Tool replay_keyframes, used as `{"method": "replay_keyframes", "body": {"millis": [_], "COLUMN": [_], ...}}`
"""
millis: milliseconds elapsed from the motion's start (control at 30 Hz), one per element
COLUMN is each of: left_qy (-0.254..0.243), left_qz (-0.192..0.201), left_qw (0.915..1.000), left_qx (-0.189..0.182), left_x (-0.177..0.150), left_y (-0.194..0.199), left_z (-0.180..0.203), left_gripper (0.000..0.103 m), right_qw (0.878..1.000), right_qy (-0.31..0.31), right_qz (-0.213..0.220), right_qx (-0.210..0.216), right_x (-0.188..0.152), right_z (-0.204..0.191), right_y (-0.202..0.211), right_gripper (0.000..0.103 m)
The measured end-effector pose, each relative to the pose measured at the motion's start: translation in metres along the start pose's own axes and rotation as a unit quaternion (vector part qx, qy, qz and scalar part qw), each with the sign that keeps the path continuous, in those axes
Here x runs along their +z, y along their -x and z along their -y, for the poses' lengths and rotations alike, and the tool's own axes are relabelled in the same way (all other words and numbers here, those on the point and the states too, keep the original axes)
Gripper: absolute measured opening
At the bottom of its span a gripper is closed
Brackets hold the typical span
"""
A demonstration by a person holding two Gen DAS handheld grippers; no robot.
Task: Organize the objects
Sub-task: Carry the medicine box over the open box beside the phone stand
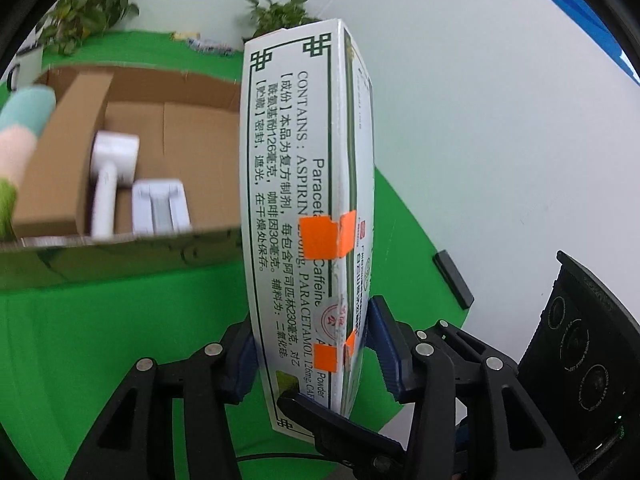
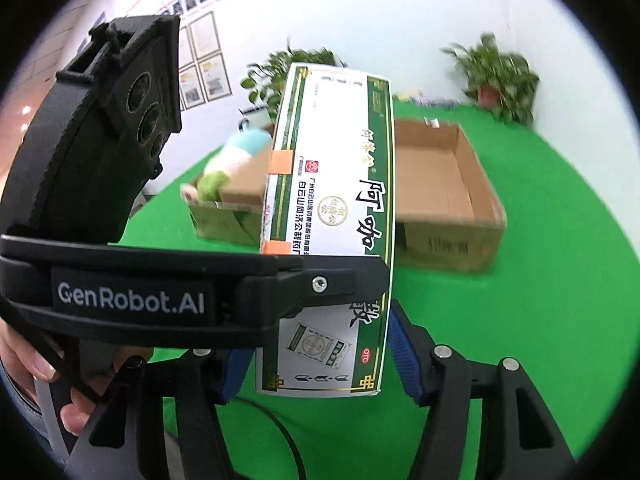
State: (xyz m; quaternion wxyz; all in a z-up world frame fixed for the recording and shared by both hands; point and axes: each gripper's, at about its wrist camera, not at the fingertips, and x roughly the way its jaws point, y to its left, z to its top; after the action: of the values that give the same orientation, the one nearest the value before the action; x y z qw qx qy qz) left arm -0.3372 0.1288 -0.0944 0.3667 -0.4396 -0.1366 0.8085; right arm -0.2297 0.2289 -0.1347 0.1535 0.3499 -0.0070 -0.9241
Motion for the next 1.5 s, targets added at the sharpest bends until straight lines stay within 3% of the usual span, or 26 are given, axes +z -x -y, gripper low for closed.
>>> {"method": "replay_keyframes", "body": {"millis": [100, 367, 767, 933, 1200, 1500], "left_qy": [-0.006, -0.013, -0.007, 0.019, 0.087, 0.121], "left_qz": [0.009, 0.022, -0.017, -0.059, -0.134, -0.173], "left_qw": [0.9999, 0.9995, 0.9991, 0.9969, 0.9857, 0.9761], "left_qx": [0.002, 0.016, 0.037, 0.047, 0.054, 0.051], "left_x": [0.017, 0.09, 0.192, 0.193, 0.168, 0.166], "left_y": [-0.013, -0.011, -0.041, -0.082, -0.152, -0.185], "left_z": [0.021, 0.015, 0.004, -0.027, -0.078, -0.103], "left_gripper": [0.046, 0.046, 0.046, 0.046, 0.046, 0.049], "right_qw": [1.0, 0.999, 1.0, 0.998, 0.984, 0.973], "right_qy": [0.014, 0.016, -0.017, -0.037, -0.092, -0.115], "right_qz": [0.015, 0.03, 0.008, -0.037, -0.139, -0.185], "right_qx": [-0.001, 0.006, 0.022, 0.04, 0.07, 0.072], "right_x": [0.025, 0.073, 0.138, 0.136, 0.093, 0.073], "right_z": [-0.002, 0.004, 0.039, 0.058, 0.093, 0.108], "right_y": [0.002, -0.005, -0.035, -0.071, -0.152, -0.187], "right_gripper": [0.06, 0.06, 0.06, 0.06, 0.06, 0.06]}}
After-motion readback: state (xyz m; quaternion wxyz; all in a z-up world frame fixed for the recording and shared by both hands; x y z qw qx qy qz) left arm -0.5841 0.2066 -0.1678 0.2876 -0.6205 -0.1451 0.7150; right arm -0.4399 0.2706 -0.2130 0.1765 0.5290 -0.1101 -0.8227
